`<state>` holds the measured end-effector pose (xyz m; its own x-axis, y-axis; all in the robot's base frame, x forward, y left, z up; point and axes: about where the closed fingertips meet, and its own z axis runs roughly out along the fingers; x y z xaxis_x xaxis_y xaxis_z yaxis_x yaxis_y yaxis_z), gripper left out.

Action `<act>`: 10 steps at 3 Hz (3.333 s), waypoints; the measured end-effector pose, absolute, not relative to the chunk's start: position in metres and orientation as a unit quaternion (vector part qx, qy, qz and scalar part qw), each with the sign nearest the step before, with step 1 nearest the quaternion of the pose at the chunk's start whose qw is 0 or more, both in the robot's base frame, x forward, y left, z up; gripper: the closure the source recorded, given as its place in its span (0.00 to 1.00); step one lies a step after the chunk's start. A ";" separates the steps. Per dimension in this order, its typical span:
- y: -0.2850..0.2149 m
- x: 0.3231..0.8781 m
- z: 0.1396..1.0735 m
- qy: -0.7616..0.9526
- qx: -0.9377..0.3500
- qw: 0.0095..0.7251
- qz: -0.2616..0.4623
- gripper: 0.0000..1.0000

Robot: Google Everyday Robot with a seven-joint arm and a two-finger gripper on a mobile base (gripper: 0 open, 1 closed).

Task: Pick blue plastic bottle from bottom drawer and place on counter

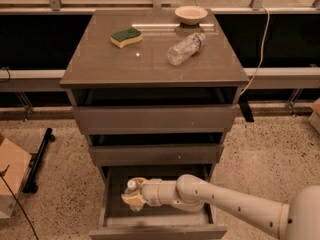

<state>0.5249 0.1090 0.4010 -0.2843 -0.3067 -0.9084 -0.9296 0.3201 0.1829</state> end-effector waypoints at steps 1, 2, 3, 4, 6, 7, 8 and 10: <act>0.103 0.504 0.476 0.653 -0.497 0.422 0.386 1.00; 0.095 0.486 0.555 0.583 -0.552 0.441 0.402 1.00; 0.082 0.482 0.599 0.564 -0.571 0.442 0.401 1.00; 0.066 0.491 0.641 0.574 -0.575 0.445 0.376 1.00; 0.033 0.515 0.760 0.595 -0.606 0.446 0.283 1.00; 0.033 0.516 0.761 0.594 -0.609 0.444 0.282 1.00; 0.036 0.517 0.767 0.593 -0.618 0.434 0.280 1.00; 0.018 0.522 0.836 0.561 -0.626 0.484 0.242 1.00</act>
Offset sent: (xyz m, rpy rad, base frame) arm -0.0595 -0.0216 0.2140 0.1138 -0.3191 0.3935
